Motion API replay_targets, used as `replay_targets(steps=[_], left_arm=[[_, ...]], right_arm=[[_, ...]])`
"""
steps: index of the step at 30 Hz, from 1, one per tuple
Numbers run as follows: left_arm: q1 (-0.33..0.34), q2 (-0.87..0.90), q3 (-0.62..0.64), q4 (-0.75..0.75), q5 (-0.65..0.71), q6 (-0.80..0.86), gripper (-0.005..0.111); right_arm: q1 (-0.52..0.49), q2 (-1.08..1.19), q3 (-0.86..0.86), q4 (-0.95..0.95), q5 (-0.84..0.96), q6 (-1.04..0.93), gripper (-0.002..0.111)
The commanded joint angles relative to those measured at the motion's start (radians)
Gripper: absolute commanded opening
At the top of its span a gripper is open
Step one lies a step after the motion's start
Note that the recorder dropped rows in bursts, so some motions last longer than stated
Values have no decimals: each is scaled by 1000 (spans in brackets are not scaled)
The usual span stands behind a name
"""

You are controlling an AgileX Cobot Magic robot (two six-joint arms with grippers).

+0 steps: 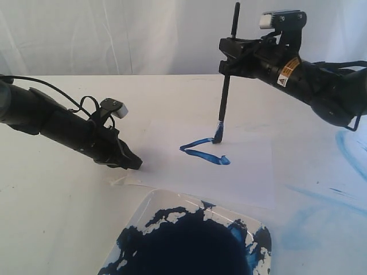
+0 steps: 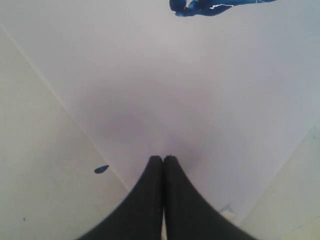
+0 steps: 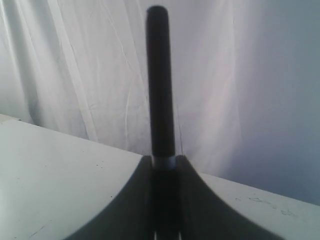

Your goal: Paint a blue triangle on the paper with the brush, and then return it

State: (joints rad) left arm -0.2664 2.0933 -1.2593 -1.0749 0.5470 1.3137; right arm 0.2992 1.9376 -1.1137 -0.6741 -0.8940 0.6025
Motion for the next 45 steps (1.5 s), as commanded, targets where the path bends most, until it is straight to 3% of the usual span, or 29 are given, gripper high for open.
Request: replay_targets(steps=[1,32,36,41,45], left_arm=[[-3,-6,8,-1,2,-1,0],[-3,-6,8,-1,2,-1,0],[-3,-6,8,-1,2,-1,0],[-3,-6,8,-1,2,-1,0],[-3,-6,8,-1,2,-1,0]], right_arm=[[-1,-42,-2,-29,76,38,0],[-1,-135,-2,-266,223,271,0],[-1,-143,-2,-235,124,199,0],[-1,-104,-2,-38,27,5,0],[-1,-61,-2,-31,-55,-64,0]])
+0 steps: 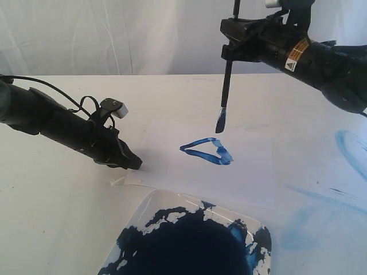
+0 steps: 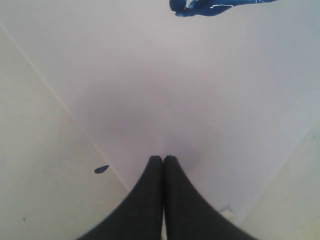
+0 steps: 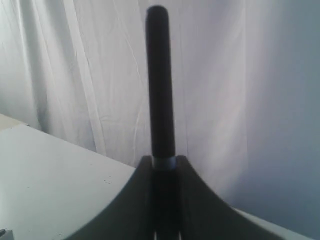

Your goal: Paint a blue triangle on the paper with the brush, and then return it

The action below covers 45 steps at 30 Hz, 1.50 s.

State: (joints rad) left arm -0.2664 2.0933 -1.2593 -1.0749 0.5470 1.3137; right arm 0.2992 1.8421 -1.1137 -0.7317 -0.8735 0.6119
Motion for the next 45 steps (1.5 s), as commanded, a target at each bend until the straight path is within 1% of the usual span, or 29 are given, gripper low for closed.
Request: replay_targets(steps=[1,4,8,11,17,20,30,37,40,45], left_arm=[[-3,-6,8,-1,2,-1,0],[-3,-6,8,-1,2,-1,0],[-3,-6,8,-1,2,-1,0],[-3,-6,8,-1,2,-1,0],[-3,-6,8,-1,2,-1,0],[-3,-6,8,-1,2,-1,0],[-3,-6,8,-1,2,-1,0],[-3,-6,8,-1,2,-1,0],[-3,-6,8,-1,2,-1,0],[-3,-6,8,-1,2,-1,0]], right_arm=[[-1,45,-2,27,-80,-73,0],[-1,73,-2,28,-85,-73,0],[-1,90,-2,56,-143,-91,0],[-1,90,-2,88,-146,-102,0],[-1,103,-2,88,-142,-111,0],[-1,111,-2,86,-123,-111,0],[-1,113,-2,51,-87,-22,0],[-1,110,-2,39,-63,-5,0],[-1,97,-2,6,-57,-3,0],[-1,60,-2,-32,35,29,0]])
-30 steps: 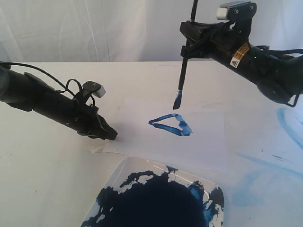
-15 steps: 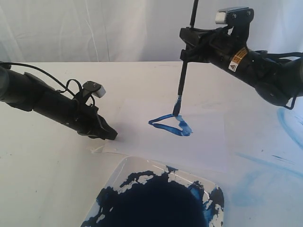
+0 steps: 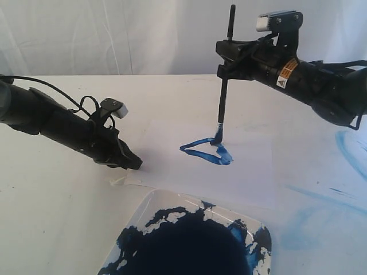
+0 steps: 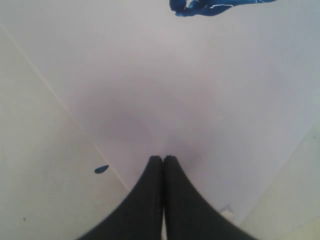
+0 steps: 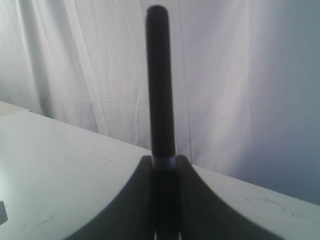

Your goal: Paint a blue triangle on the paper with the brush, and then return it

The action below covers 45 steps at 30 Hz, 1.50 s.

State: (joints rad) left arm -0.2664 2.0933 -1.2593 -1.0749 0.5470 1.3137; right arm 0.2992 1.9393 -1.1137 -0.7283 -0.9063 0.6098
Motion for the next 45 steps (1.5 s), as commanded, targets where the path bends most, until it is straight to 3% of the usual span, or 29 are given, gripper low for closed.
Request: replay_targets(steps=[1,25,35,39,45], left_arm=[[-3,-6,8,-1,2,-1,0],[-3,-6,8,-1,3,-1,0],[-3,-49,-24,-1,48,-24,0],[-3,-142,-63,22,52,-92,0],[19,-338,-79,159,90,-251,0]], right_arm=[[-1,-46,-2,-45,93,41,0],[-1,-145,-2,-217,220,225,0],[-1,-295,-2,-284,220,274,0],[-1,-383,-2,-411,268,386,0],[-1,-542,39,-673,310,738,0]])
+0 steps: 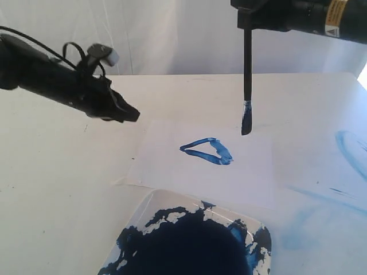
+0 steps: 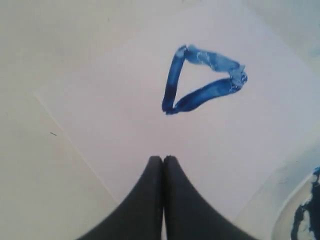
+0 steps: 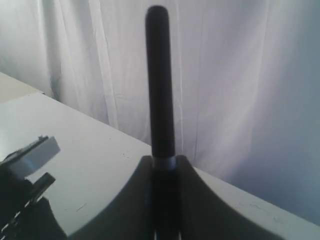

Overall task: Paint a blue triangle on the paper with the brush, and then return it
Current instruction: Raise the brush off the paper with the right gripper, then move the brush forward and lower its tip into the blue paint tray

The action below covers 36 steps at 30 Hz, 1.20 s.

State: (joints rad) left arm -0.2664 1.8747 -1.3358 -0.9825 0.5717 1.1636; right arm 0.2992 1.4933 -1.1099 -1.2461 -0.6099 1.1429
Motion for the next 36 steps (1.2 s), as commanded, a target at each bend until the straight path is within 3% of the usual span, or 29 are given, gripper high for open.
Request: replay_targets(steps=[1,6,11,16,19,25,36], left_arm=[[23,-150,-3,72,106,-105,0],[35,-432,-3,79,367,-147,0],[35,-732,22,165,387,-322,0],[35,-1091,307,276,439,-409,0],[35,-1258,507,281,417,-404,0],[35,-1347,681,303,379,-404,0],[35,-1347,818,306,314,-402,0]], right_arm=[[-1,-118,49,-177,11,247,0],[-1,-312,194,-228,11,399,0],[-1,-474,330,-223,45,618,0],[-1,-531,453,-227,52,881,0],[-1,-531,487,-231,-19,903,0],[-1,-531,495,-254,-30,903,0],[-1,-451,495,-176,18,961,0]])
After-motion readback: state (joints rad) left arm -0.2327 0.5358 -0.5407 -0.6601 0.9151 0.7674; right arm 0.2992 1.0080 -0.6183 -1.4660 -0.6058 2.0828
